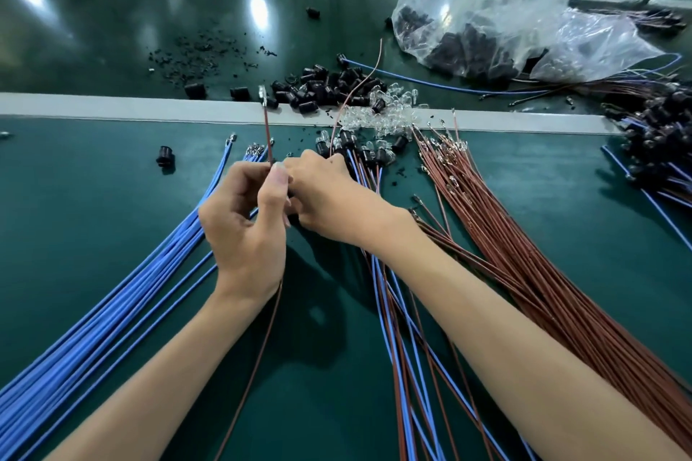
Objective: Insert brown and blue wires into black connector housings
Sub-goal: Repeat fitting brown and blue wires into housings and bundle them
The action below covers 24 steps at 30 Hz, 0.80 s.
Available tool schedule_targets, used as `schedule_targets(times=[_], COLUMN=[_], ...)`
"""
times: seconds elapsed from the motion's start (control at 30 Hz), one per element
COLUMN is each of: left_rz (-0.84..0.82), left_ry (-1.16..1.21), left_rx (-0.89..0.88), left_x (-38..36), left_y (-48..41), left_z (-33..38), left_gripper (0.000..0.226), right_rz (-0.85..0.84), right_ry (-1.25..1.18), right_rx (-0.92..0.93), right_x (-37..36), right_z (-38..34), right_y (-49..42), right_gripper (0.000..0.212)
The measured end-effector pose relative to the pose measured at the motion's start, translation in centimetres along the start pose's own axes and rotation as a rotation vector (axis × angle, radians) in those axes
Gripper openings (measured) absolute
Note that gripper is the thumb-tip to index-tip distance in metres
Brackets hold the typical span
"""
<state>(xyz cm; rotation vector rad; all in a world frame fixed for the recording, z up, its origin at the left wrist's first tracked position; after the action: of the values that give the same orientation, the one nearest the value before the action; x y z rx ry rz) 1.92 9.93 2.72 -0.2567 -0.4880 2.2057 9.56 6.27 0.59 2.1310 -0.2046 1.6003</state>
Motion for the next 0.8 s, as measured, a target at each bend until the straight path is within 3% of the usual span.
schedule_targets(times=[0.1,0.17,0.27,0.37,0.47,0.53,0.6,0.7,0.8], left_rz=[-0.007,-0.030,-0.161,-0.334,-0.368,-0.363,-0.356,-0.341,-0.327], left_ry=[-0.052,-0.198,-0.333,-0.389,-0.499,-0.465,-0.384,-0.299,-0.221], left_rx=[-0.003,-0.050,-0.020,0.087,0.076,0.089,0.101,0.107,0.136], left_x=[-0.1,-0.3,-1.6,-3.5,-4.1,-3.8,-3.7,-3.6,-3.3], left_y=[0.0,-0.1,-0.4,-0.3,-0.1,-0.1,-0.2,-0.2,-0.2], left_z=[0.0,0.6,0.2,-0.8,-0.6,-0.6,-0.7,-0.6,-1.3], left_gripper=[0.015,0.016,0.025,0.021,0.026,0.028,0.029,0.028,0.027], right_rz=[0.139,0.364,0.646,0.836,0.980,0.988,0.876,0.674,0.726], right_ry=[0.110,0.072,-0.013,-0.475,-1.176,-1.708,-2.064,-2.172,-2.194], right_rx=[0.012,0.053,-0.010,-0.133,-0.223,-0.136,0.052,0.177,0.097], right_x=[1.0,3.6,6.9,8.0,5.9,3.5,2.3,1.7,0.9], right_z=[0.0,0.1,2.5,8.4,13.8,15.1,14.1,10.7,10.1], right_y=[1.3,3.4,6.9,9.9,11.7,10.9,9.3,7.5,6.8], right_gripper=[0.021,0.027,0.019,0.013,0.031,0.038,0.042,0.069,0.093])
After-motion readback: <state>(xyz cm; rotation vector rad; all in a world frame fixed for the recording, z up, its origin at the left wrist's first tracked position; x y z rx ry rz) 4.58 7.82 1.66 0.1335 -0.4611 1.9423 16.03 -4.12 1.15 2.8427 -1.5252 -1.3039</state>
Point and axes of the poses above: each hand's wrist, its own y-axis away from the middle knuckle, its own x-axis out of the back of the hand, z = x × y, the point moved 10 cm from there along -y, towards the middle knuckle, and after that the axes turned 12 degrees about -z, right-handed, at the moved point
